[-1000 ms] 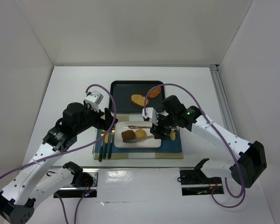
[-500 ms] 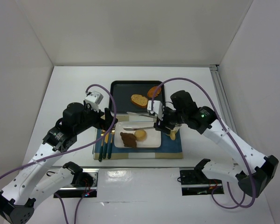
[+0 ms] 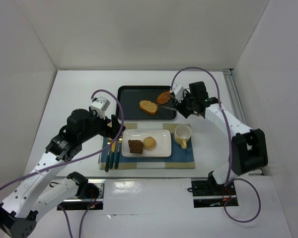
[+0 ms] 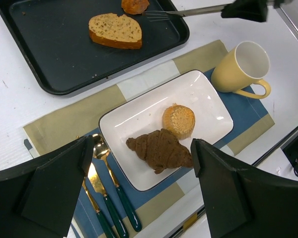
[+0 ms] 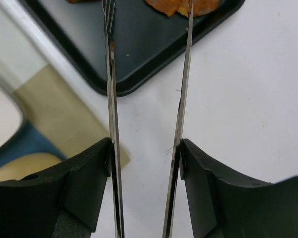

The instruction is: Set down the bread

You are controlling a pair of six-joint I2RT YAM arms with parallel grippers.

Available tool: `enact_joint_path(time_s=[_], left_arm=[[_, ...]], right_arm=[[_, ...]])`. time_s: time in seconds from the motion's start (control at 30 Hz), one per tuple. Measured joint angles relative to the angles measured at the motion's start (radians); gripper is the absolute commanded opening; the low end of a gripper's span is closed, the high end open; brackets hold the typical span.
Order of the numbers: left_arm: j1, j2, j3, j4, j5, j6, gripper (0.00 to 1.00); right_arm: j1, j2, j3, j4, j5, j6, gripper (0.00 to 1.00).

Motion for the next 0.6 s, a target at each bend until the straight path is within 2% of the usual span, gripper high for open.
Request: enact_joint_path(time_s=[0.2, 0.6], left_arm=[[0.000, -0.001, 0.000, 0.000, 0.000, 0.000, 0.98], [0.000, -0.001, 0.000, 0.000, 0.000, 0.000, 0.98]], right_arm=[[-0.062, 0.167, 0.069, 0.047, -0.026, -0.037, 0.64], [-0.074, 0.291, 0.198, 0.060, -0.041, -0.106, 0.64]])
